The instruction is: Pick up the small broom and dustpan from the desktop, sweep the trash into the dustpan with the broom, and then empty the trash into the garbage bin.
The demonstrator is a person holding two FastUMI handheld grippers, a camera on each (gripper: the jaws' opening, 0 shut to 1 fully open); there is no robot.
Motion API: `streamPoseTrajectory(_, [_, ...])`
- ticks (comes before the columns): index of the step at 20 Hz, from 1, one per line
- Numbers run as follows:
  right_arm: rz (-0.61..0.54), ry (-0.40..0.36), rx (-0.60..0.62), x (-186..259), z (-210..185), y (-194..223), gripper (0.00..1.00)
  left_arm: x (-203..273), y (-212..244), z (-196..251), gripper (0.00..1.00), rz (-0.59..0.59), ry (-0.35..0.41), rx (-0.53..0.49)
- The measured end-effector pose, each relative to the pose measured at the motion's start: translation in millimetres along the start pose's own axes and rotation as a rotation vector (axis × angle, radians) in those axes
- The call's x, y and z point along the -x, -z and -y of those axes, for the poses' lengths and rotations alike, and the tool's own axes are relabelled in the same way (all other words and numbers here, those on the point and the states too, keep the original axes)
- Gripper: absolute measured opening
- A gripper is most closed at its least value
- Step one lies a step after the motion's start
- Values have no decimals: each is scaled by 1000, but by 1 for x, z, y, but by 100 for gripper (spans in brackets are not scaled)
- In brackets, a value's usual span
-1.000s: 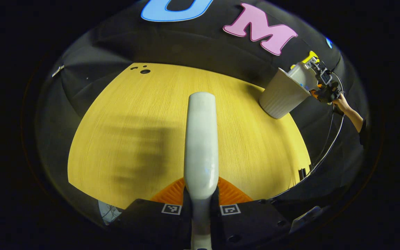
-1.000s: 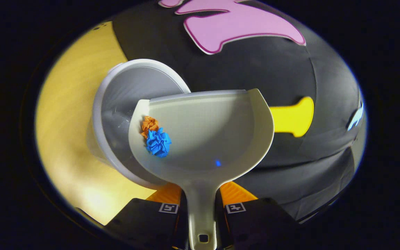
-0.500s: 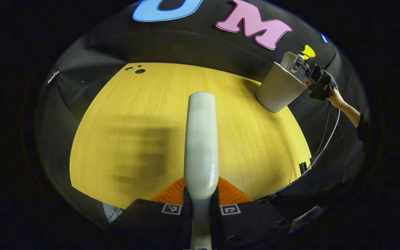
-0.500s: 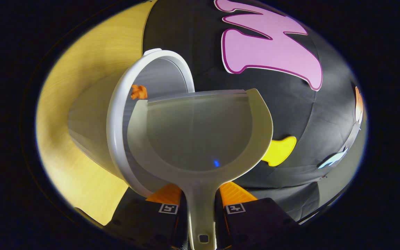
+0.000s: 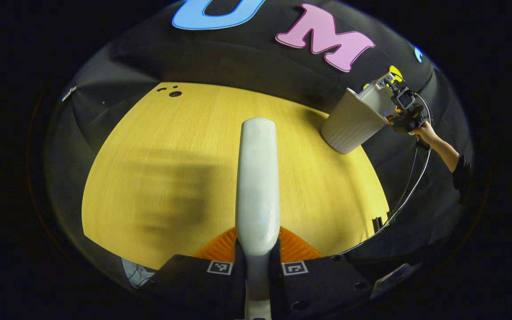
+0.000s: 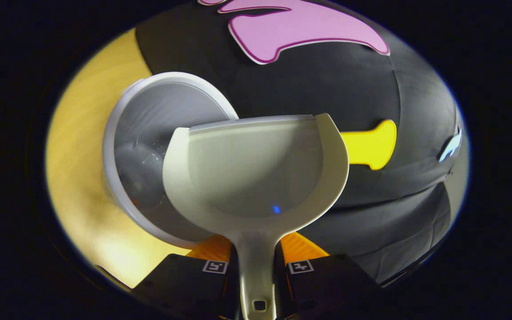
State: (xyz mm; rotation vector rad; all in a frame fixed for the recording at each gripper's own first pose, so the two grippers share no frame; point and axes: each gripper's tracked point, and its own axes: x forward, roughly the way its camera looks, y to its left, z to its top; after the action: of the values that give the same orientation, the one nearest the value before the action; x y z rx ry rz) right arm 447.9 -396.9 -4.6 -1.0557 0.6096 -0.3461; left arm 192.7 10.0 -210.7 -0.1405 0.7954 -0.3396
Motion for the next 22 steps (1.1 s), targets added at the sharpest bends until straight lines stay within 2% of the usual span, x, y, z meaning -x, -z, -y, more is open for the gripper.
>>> streamPoseTrajectory(3, [-14,-82,-166,13,1,-1,35,2,-10,6,26,21,-7,-14])
streamPoseTrajectory(5, [-11,-109,-252,30,12,-4,38,8,-20,12,26,55,-2,-21])
streamPoseTrajectory(6, [-6,-123,-291,38,16,-5,35,11,-25,15,26,70,3,-24])
streamPoseTrajectory(13, [72,-260,-538,94,15,-33,35,34,-38,26,26,147,-8,-99])
streamPoseTrajectory(14, [88,-283,-576,103,13,-38,31,39,-39,27,27,158,-11,-105])
streamPoseTrajectory(17, [123,-369,-667,140,0,-51,35,45,-31,28,26,169,-2,-107])
streamPoseTrajectory(22, [143,-507,-732,196,-46,-55,34,38,-23,28,26,179,-13,-92])
